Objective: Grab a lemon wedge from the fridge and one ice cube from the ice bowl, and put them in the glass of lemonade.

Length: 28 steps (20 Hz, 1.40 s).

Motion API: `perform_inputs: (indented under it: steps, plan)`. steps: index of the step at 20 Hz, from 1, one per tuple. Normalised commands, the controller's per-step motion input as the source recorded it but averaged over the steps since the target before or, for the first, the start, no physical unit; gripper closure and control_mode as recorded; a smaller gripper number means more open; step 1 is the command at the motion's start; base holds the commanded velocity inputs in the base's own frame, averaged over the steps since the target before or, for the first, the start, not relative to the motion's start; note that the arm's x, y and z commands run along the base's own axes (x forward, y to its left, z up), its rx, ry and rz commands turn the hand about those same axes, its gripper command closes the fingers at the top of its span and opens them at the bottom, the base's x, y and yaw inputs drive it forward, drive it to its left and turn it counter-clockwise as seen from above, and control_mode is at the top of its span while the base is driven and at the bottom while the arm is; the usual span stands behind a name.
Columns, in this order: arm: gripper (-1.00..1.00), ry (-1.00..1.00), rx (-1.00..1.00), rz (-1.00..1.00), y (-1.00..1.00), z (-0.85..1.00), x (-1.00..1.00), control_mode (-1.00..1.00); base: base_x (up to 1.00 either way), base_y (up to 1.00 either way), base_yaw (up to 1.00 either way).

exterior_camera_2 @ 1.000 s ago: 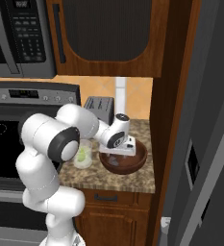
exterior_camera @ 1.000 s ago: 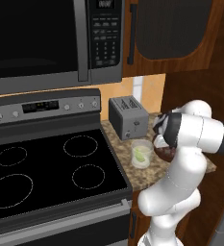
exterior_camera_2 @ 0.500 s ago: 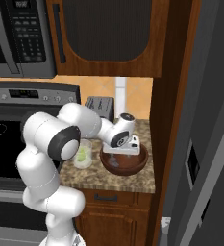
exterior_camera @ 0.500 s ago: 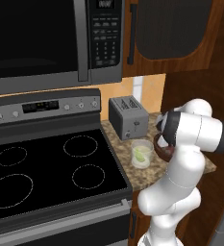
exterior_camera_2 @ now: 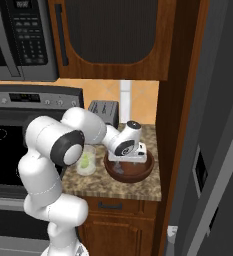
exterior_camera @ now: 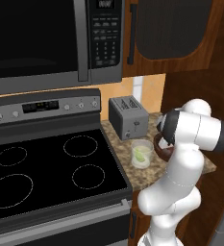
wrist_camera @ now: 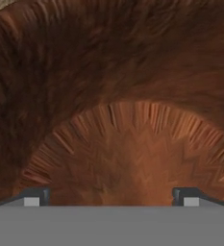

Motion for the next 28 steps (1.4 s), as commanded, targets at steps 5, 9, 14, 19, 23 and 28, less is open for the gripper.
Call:
perform_inputs:
  steps: [5,9,14,19,23,28]
  plan:
    - [-1.00,0.00,0.00,0.10,0.00,-0.04,-0.04,-1.00,0.00,0.00,0.00]
    - [-1.00,0.00,0.00,0.08,0.00,-0.14,0.00,-1.00,0.00,0.00,0.00]
    - [-1.00,-0.11,0.00,0.03,0.00,-0.10,0.12,-1.00,0.00,0.00,0.00]
    - [-1.00,-0.05,0.00,0.00,0.00,0.04,0.39,-1.00,0.00,0.00,0.00]
    - [-1.00,0.03,0.00,0.02,-0.01,0.27,-0.40,-1.00,0.00,0.00,0.00]
    - [-1.00,0.00,0.00,0.03,0.00,0.09,-0.14,-1.00,0.00,0.00,0.00]
